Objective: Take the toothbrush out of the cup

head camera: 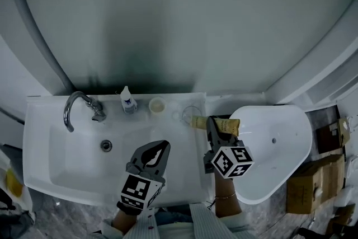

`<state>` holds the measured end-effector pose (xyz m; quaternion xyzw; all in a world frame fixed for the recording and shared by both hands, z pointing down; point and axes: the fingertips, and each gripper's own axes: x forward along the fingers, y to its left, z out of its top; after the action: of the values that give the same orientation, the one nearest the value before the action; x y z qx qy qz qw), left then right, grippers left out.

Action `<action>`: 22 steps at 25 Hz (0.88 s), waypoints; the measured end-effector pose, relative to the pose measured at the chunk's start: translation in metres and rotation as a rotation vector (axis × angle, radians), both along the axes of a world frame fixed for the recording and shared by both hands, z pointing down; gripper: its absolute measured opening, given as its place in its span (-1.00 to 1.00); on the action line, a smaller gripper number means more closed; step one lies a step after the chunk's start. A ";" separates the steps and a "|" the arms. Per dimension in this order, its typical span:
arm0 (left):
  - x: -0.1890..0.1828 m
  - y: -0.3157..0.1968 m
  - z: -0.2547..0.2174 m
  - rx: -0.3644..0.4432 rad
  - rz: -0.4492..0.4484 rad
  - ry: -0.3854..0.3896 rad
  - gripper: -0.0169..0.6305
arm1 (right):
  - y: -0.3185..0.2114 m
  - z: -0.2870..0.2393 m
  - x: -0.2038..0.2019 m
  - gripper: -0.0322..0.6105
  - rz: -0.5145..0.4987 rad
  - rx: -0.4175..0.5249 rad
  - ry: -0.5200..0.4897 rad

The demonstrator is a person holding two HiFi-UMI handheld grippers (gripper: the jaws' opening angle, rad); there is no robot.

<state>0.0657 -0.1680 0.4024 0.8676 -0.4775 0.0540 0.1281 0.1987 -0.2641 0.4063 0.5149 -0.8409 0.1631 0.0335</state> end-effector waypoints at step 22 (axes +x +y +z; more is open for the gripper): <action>0.034 0.066 -0.042 0.110 -0.011 -0.065 -0.88 | 0.116 -0.060 -0.033 -0.76 -0.339 0.076 -0.121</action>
<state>0.0993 -0.1016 0.3603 0.8685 -0.4883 0.0550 0.0648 0.1656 -0.1483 0.3458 0.3561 -0.9216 0.1539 -0.0096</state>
